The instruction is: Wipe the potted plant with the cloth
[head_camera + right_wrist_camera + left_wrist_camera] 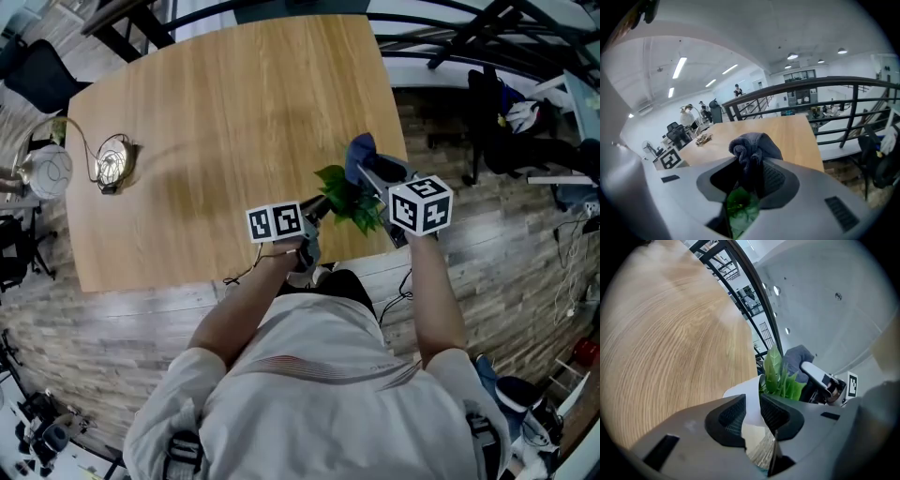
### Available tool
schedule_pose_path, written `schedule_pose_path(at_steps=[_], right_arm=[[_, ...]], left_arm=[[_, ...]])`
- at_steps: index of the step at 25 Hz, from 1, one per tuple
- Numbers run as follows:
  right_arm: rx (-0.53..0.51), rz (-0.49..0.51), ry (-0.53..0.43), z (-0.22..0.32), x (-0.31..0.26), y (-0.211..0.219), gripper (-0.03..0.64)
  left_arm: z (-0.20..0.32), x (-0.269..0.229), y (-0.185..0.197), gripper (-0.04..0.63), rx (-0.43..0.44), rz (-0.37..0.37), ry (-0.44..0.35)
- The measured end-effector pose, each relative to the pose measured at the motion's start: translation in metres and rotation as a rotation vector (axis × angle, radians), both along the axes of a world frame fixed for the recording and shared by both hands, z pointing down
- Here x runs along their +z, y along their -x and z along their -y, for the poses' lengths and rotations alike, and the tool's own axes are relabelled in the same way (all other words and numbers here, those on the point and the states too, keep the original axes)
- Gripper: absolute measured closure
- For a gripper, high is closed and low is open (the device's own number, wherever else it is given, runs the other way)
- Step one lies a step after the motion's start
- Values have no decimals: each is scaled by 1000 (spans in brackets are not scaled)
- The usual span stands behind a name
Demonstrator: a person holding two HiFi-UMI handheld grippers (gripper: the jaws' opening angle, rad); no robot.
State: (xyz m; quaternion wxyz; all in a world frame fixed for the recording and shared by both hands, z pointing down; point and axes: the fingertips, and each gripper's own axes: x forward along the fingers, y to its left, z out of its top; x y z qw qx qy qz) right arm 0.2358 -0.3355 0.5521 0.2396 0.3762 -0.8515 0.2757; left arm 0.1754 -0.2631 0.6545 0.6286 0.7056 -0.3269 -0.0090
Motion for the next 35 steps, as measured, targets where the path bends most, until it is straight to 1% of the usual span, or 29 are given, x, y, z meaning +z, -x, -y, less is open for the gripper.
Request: schedule_pose_path(at_steps=[3,4,5,7,9,10,11,13,15,18,22,24,26,29,31,32,33,35], right_arm=[[112,-55,-28,12,5,-30,443],[148,-60,-42,13,3,-38,443],[179,-39,-55,13,-4,-43,443],[205,82,-75,9,-28,-40,444],[172,205,-82,1,-49,-23,443],[140,236,-75,-5,-52,-13,444],[110,242,-64,-10,-49,-4,443],[85,188,-39,-14,-28,2,443],[119,105,-23,-12,-2,-9,444],[203,12,-35,-9,17,-43,443],[307,-86,-90,-7,14,-94,443],[346,-68,-109,-11,2,-108,443],[344,3,-120,-17,-17,-104,443],[273,130,-109,-32,-37,-75,443],[221,168,-77,-45,-33,-54,443],[203,154,-59,-51,-25,-47,443],[193,118,-44,-58,-14,-44,444],[188,11,-33,-69,5,-46,443]], left_arm=[[-1,2,1,499,-3,0,5],[-2,2,1,499,-1,3,5],[-2,2,0,499,3,6,3],[-1,1,0,499,7,9,-1],[0,0,0,497,3,7,0],[0,0,0,498,1,8,1],[0,0,0,497,0,11,1],[0,0,0,497,-3,21,5],[1,0,-1,499,-10,35,14],[1,1,-1,500,-12,48,20],[0,0,-1,500,-16,43,28],[0,0,-1,500,-14,44,29],[1,0,-1,500,-11,47,27],[3,1,-1,500,-11,56,24],[2,1,-1,500,-12,64,23],[2,1,-1,500,-13,66,24],[2,1,-1,500,-13,68,24],[1,1,-1,500,-10,71,24]])
